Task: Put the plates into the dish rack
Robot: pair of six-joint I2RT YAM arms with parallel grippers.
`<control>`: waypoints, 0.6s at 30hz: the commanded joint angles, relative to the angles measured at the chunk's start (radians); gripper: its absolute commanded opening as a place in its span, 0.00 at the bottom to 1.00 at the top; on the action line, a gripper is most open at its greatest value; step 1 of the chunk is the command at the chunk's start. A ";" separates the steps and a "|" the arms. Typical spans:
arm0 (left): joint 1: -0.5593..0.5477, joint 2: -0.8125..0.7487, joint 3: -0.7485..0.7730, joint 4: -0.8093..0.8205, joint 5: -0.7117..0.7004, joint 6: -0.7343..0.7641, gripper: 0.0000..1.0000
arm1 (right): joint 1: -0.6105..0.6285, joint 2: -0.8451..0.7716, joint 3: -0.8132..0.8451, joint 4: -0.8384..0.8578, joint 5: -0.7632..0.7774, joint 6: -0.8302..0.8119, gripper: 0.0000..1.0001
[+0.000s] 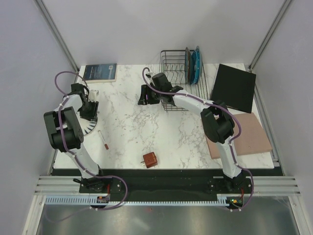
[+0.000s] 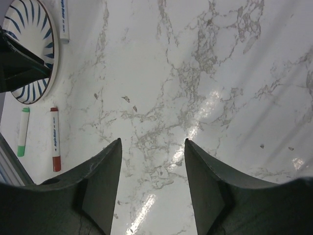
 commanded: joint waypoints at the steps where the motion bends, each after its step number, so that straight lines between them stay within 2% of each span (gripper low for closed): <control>1: -0.057 0.045 0.032 -0.020 0.011 -0.025 0.41 | -0.012 -0.049 -0.034 0.032 -0.011 0.000 0.61; 13: -0.215 0.089 0.055 -0.028 0.063 -0.090 0.40 | -0.009 -0.043 -0.036 0.043 -0.037 -0.010 0.64; 18: -0.231 0.062 0.078 -0.009 0.069 -0.165 0.44 | 0.001 -0.029 -0.022 0.050 -0.047 -0.006 0.64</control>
